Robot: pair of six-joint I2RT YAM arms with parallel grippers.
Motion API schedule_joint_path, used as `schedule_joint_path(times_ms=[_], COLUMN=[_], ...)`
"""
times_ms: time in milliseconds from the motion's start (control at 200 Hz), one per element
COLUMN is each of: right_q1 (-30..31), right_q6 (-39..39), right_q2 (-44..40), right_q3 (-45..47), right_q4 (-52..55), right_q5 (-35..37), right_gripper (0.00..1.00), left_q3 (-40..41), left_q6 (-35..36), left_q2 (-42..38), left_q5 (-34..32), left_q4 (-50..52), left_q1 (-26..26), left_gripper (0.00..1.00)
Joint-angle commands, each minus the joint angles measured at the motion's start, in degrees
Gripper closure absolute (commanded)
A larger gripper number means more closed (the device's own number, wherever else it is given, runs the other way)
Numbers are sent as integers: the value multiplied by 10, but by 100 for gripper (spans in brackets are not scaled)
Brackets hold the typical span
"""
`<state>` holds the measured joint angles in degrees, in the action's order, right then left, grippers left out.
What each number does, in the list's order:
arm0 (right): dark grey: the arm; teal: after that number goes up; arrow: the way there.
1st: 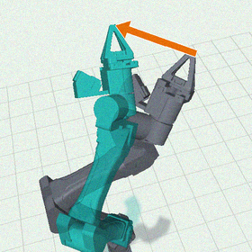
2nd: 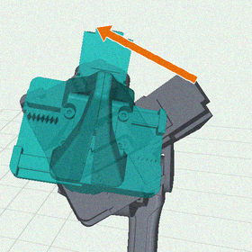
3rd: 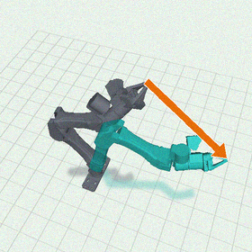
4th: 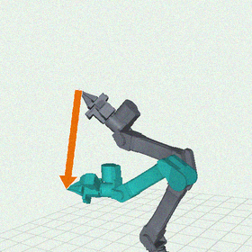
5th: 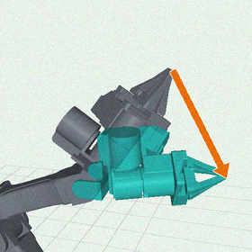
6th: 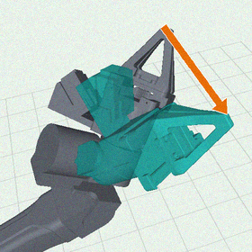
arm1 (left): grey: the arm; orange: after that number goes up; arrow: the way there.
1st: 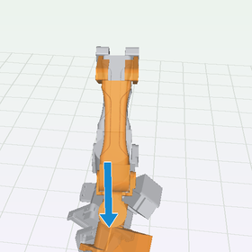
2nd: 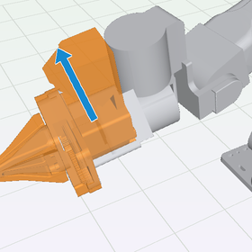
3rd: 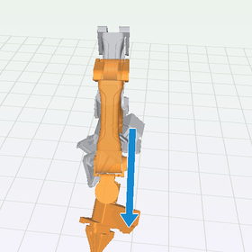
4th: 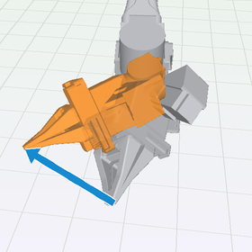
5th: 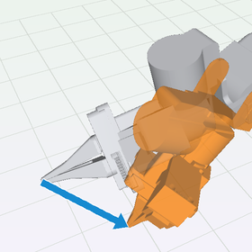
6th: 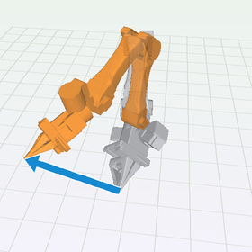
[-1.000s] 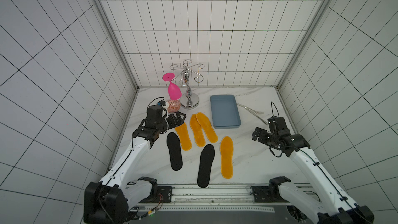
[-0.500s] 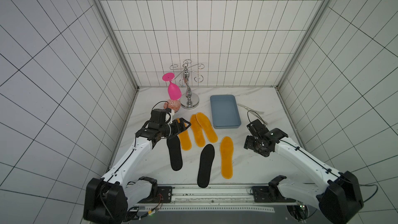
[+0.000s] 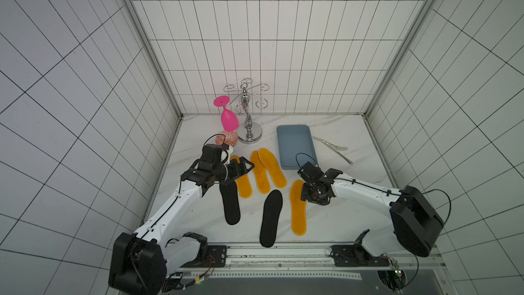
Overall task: Put the insoles into the storage box
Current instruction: Pick up the insole from the center of the board, then place the insole in the storage box.
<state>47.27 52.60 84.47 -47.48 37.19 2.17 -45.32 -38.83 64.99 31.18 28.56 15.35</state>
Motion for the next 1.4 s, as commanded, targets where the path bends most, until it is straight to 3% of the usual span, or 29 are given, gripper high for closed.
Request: schedule_joint_path(times_ms=[0,325,445,545,640,969,1214,1394], right_q1=[3,4,3,3,3,0,-22,-54], right_q6=[3,-3,-2,0,0,-24,19,44], right_q2=[21,94,128,139,116,-60,-98,-87], right_q3=[-24,-11,0,15,23,-44,-89,-134], right_q4=[-16,-80,-92,-104,-103,21,33,29], right_q5=[-2,-27,-23,-24,-23,23,-1,-10], right_gripper=[45,58,73,93,100,100,100,100], left_q3=[9,21,31,40,44,36,32,-4], left_q6=[0,2,2,2,2,-41,-143,-170], left_q2=[-8,-3,-7,-9,-11,-26,-9,52], left_q5=[-7,-6,-8,-2,2,-7,-79,-114], left_q4=[4,5,3,1,1,-41,-169,-241], left_q1=[3,6,6,6,6,41,180,260], left_gripper=[5,5,5,5,5,8,11,18])
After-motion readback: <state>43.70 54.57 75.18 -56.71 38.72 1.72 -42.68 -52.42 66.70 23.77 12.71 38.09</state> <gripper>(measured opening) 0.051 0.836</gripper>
